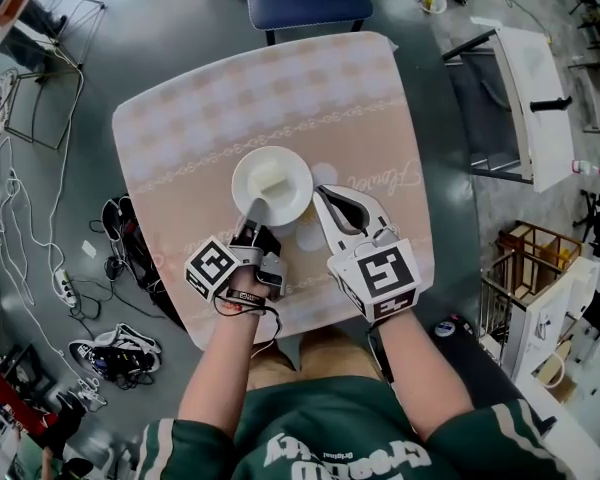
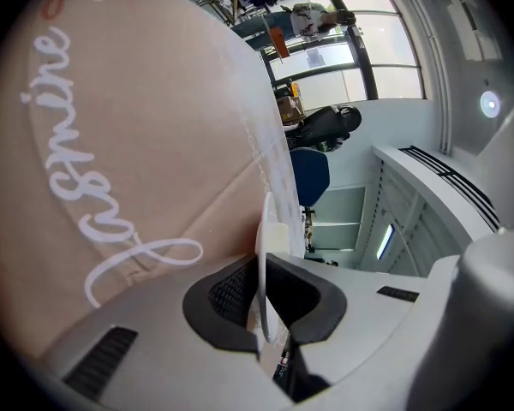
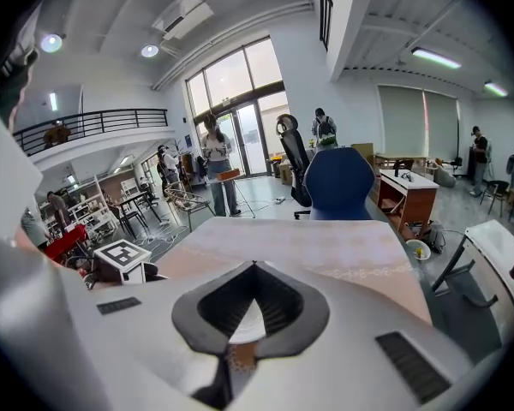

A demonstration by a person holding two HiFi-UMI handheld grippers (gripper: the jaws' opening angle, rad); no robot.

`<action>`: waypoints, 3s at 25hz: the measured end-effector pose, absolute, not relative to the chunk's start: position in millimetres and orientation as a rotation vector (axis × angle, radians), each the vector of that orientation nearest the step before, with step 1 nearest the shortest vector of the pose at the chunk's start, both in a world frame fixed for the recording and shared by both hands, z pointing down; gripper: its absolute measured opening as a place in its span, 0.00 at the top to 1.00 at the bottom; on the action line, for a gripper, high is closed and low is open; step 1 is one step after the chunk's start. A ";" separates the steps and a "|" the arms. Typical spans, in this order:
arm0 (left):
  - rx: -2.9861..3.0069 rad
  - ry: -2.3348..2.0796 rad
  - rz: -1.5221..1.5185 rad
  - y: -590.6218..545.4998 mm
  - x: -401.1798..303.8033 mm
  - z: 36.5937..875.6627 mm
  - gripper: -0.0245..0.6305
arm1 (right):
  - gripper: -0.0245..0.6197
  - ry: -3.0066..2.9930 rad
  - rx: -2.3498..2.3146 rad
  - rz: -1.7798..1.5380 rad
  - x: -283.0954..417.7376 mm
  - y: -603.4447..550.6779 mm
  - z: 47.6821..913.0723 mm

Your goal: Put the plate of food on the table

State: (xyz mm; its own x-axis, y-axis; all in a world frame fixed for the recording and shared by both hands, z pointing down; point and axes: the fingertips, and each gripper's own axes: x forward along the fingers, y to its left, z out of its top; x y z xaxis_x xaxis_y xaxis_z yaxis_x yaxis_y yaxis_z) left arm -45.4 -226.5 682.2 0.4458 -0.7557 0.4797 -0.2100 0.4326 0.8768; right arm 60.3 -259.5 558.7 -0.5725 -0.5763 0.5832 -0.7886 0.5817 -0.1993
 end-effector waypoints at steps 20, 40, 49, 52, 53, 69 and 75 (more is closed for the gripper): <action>1.137 -1.153 -0.389 -209.1 -56.4 673.9 0.72 | 0.94 -2.375 1.069 0.610 47.7 -249.6 550.3; 1.149 -1.187 -0.381 -185.2 -69.0 660.3 0.65 | 0.94 -2.398 1.058 0.580 31.8 -233.7 536.9; 1.157 -1.184 -0.405 -172.5 -75.1 648.9 0.65 | 0.94 -2.406 1.057 0.577 24.0 -224.7 533.3; 1.164 -1.180 -0.407 -172.5 -75.9 648.6 0.65 | 0.94 -2.404 1.056 0.585 22.2 -220.7 533.6; 1.169 -1.178 -0.406 -173.2 -75.7 647.9 0.65 | 0.94 -2.402 1.056 0.585 22.6 -219.7 533.8; 1.222 -1.158 -0.437 -182.8 -71.9 632.9 0.65 | 0.94 -2.399 1.076 0.561 30.2 -211.7 527.6; 1.254 -1.151 -0.444 -184.3 -68.2 625.7 0.65 | 0.94 -2.405 1.079 0.555 31.4 -210.4 525.7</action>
